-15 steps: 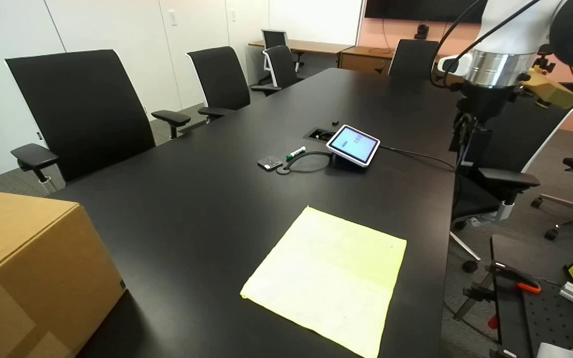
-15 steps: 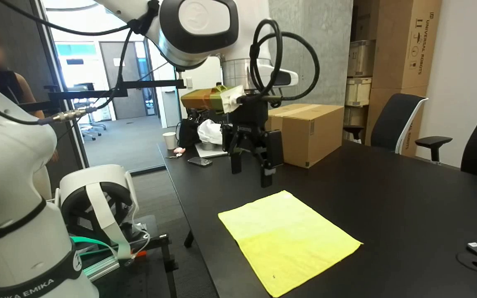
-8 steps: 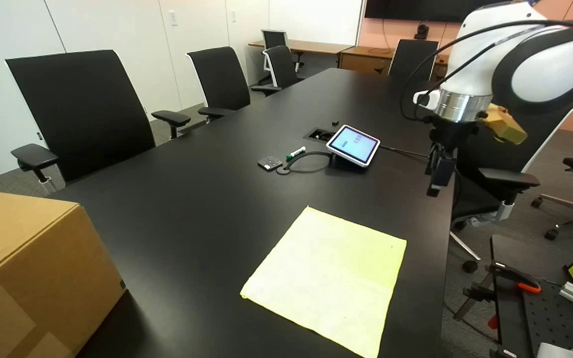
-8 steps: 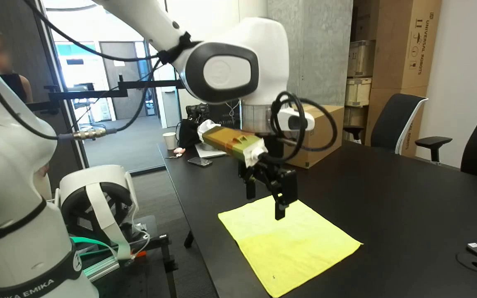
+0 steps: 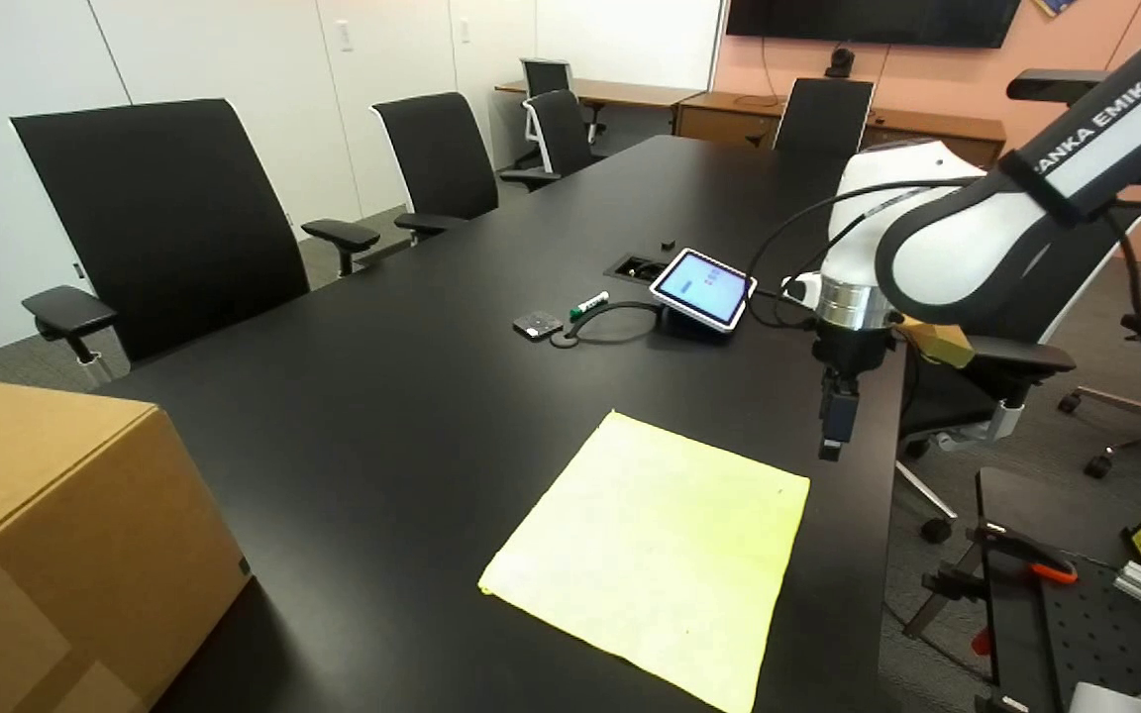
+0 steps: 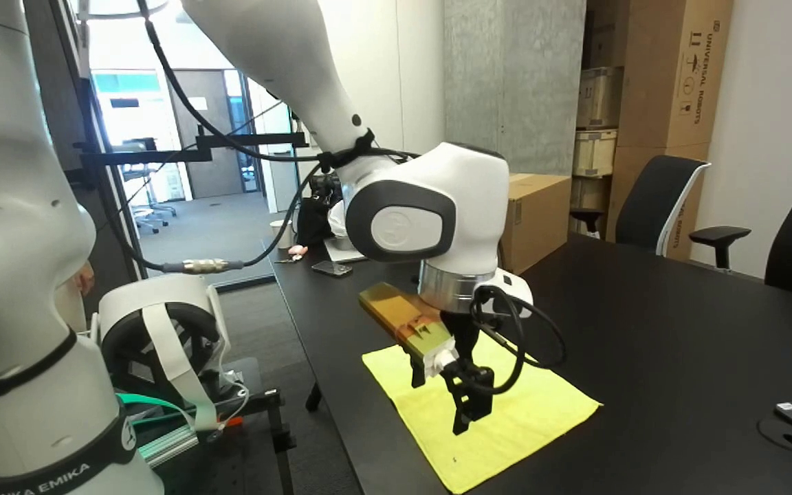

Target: Fold the towel in half

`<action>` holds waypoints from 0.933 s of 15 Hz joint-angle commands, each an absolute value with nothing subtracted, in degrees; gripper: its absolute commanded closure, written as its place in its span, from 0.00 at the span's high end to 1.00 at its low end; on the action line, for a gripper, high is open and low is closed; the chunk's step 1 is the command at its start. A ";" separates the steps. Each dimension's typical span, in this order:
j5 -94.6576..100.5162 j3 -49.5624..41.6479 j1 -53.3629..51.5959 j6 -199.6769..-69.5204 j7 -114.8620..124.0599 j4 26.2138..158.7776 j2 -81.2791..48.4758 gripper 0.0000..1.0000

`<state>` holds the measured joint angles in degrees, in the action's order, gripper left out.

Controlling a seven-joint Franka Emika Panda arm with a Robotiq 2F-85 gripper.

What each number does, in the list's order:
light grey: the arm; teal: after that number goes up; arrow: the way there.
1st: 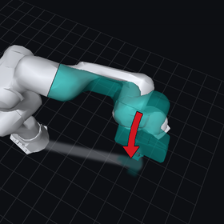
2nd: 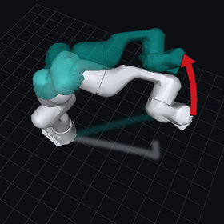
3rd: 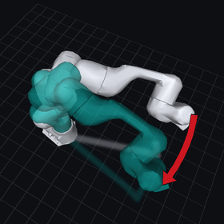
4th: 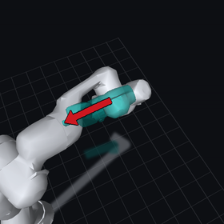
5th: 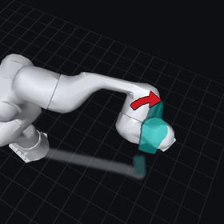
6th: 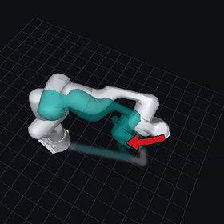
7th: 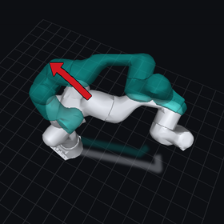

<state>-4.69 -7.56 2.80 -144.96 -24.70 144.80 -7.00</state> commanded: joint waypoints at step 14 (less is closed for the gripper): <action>-9.21 2.14 13.60 -158.09 -29.58 137.77 -25.54 1.00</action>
